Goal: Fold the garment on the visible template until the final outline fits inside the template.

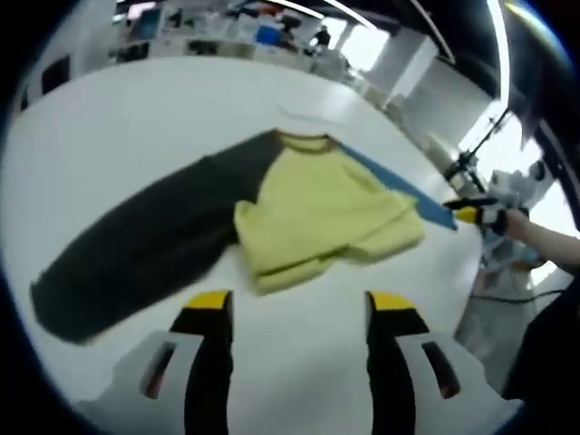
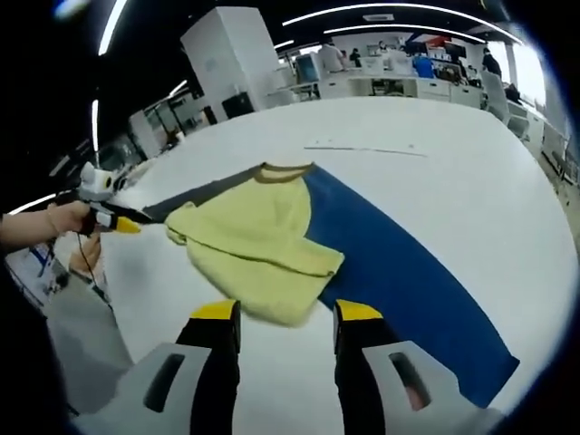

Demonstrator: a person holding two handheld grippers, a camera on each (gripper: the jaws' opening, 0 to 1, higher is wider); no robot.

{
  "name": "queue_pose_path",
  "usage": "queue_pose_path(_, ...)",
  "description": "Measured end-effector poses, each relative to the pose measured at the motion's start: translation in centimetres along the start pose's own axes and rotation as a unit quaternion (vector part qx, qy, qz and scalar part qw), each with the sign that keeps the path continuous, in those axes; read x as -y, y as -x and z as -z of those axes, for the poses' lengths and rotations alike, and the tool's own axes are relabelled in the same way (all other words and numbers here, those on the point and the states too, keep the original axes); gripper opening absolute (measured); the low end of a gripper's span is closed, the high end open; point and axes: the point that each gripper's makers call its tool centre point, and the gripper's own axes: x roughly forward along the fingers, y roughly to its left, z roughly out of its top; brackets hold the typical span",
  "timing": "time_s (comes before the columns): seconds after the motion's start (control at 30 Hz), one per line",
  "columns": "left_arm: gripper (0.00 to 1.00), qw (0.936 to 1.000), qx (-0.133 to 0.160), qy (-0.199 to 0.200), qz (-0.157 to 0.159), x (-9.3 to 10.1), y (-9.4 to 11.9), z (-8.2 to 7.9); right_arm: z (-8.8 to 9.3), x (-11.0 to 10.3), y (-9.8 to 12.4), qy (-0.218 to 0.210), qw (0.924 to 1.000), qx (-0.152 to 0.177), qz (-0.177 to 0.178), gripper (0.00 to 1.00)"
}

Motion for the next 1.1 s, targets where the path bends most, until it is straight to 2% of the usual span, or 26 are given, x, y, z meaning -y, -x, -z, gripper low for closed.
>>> queue_pose_path(0.37, 0.5, 0.9999, -0.005, 0.004, 0.012, -1.2, -2.0, -0.9, -0.1, 1.6, -1.9, -0.009, 1.0, -0.004, 0.0, 0.36)
queue_pose_path(0.53, 0.46, 0.9997, -0.002, 0.021, 0.014, -1.6, -2.7, -1.0, 0.0, 2.5, -3.2, -0.011, 0.9998, -0.013, 0.003, 0.33)
queue_pose_path(1.1, 0.33, 0.9991, -0.001, 0.041, 0.014, -1.9, -3.8, -0.8, -0.2, 4.5, -6.1, -0.04, 0.9989, -0.017, 0.019, 0.22)
